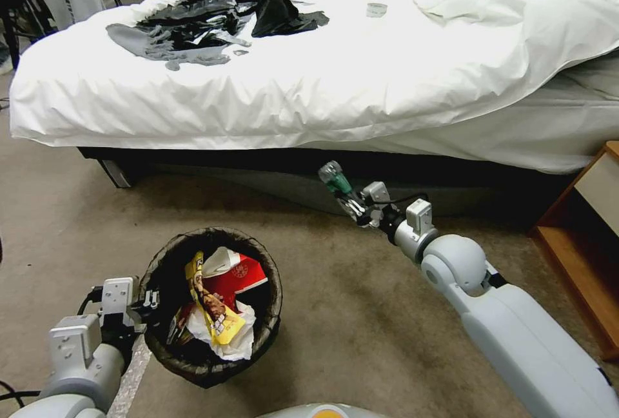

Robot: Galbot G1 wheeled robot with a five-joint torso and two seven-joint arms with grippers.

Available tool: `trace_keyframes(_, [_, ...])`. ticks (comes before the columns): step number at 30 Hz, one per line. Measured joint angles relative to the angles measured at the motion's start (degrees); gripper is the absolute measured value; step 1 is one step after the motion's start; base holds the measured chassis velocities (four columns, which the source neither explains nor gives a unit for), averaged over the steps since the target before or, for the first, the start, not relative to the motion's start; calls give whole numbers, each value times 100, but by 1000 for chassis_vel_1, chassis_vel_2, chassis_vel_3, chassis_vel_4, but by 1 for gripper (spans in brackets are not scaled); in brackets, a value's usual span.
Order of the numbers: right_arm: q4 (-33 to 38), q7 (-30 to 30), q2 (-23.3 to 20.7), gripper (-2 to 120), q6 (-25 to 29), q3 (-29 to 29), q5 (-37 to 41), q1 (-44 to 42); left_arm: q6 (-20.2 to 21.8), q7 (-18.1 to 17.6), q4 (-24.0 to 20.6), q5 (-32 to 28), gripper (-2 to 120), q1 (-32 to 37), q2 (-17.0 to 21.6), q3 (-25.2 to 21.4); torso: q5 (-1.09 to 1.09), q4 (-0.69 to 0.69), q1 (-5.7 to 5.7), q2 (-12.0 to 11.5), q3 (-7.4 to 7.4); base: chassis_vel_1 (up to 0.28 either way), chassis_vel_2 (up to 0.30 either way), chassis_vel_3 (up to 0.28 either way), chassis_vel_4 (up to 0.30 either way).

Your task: Pick up the trash bin, then pick up the garbage from the floor and place it into the trash bin.

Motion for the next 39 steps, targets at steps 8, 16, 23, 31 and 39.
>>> trace_keyframes(8, [914,279,169,20,-405,-695,235,133,1,2,0,-44,1,18,36,-6,0,1,0,0,0,0,0,0,0])
trace_keyframes(16, [1221,284,274,20,-717,-1192,449,331,0,2,0,-48,1,33,44,-11,0,1,0,0,0,0,0,0,0])
trace_keyframes(23, [1374,519,331,20,-886,-2106,566,533,0,3,0,-46,1,11,44,4,0,1,0,0,0,0,0,0,0])
trace_keyframes(31, [1148,767,545,20,-945,-2661,468,579,0,3,0,-38,1,4,44,4,0,1,0,0,0,0,0,0,0])
trace_keyframes(39, [992,897,668,20,-954,-2972,417,601,0,3,0,-16,1,-10,21,48,1,1,0,0,0,0,0,0,0])
